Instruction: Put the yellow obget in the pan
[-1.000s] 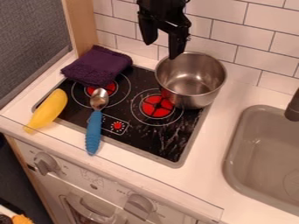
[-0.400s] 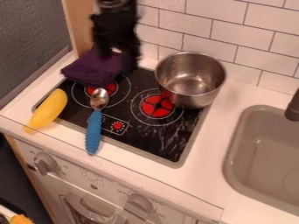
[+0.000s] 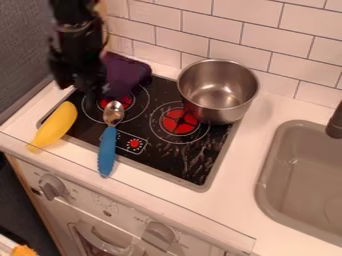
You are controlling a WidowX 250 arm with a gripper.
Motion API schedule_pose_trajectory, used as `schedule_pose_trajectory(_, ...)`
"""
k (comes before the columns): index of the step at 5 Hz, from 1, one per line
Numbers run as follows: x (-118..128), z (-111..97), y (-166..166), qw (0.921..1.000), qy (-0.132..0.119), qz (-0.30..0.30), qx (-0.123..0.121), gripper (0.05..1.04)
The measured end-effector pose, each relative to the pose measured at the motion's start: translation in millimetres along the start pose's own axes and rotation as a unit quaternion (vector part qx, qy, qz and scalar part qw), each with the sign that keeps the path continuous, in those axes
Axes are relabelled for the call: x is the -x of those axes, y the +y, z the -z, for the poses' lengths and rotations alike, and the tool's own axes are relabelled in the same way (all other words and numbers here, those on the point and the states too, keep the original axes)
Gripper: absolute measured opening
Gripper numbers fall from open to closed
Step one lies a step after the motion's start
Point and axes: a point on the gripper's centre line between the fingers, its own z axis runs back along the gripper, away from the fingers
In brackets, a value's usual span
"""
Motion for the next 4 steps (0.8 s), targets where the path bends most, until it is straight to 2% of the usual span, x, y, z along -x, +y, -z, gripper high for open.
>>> schedule_pose_trajectory(1,21,16,16,0.9991,0.037,-0.016,-0.011,1.001)
schedule_pose_trajectory(2,35,25,28,0.9973,0.052,-0.052,-0.006,1.001)
schedule_pose_trajectory(3,42,41,25,0.9946,0.078,-0.069,0.007,1.001)
schedule_pose_trajectory(4,51,57,20,0.9896,0.111,-0.090,0.012,0.946)
